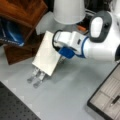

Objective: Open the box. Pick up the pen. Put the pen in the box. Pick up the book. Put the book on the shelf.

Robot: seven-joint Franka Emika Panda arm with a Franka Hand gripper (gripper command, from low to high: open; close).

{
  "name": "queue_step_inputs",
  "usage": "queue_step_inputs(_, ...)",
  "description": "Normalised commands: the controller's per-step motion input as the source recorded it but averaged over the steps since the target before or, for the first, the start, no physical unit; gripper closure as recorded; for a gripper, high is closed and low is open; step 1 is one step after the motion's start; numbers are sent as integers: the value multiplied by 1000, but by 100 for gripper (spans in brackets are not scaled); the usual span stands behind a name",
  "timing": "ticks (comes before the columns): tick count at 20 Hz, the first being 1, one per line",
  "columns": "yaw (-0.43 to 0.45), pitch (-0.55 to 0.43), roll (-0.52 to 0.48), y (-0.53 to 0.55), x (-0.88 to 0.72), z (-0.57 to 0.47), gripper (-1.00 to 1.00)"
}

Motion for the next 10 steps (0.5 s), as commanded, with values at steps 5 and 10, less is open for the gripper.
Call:
queue_step_inputs(5, 12, -104, -271, 109, -21, -159, 100)
queue_step_inputs(10, 46, -125, -287, 84, -19, -158, 100)
